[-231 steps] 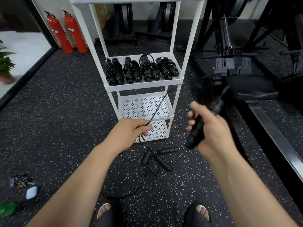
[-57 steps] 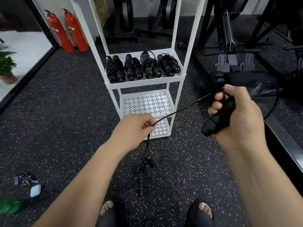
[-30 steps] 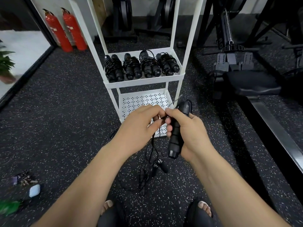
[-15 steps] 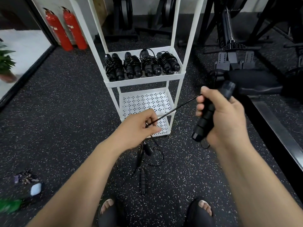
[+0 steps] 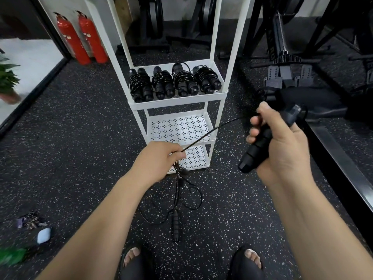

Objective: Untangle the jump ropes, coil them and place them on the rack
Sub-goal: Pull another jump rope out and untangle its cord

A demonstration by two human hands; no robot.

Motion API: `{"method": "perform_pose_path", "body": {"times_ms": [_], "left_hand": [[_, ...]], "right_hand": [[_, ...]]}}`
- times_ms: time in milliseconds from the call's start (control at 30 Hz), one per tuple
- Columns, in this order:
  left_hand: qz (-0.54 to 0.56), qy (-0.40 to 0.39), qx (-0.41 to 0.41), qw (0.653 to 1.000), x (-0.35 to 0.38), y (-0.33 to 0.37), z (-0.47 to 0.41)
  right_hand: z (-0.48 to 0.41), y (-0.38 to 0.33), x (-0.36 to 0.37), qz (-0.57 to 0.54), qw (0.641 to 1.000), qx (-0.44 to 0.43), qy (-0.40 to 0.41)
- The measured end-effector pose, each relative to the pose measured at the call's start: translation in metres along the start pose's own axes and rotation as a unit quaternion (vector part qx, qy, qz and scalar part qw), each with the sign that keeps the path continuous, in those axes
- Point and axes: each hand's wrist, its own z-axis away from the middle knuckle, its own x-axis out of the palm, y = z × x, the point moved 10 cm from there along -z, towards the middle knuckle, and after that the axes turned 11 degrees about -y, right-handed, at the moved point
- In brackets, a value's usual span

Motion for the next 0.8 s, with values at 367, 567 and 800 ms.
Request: {"method": "perform_pose_path", "body": {"times_ms": [367, 567, 800], "left_hand": [[0.142, 0.035, 0.125, 0.981, -0.006, 0.060, 0.018], [0.086, -0.005, 0.089, 0.992, 0.001, 0.045, 0.010], [-0.008, -0.023, 0.091, 0.996, 0.005, 0.037, 0.005]], "right_hand": [[0.009, 0.074, 0.034, 0.186, 0.967, 0.138, -0.105], [0.009, 0.067, 0.038, 0.213, 0.966, 0.097, -0.107], [0.009, 0.046, 0.038, 0.167, 0.979, 0.068, -0.099]]}}
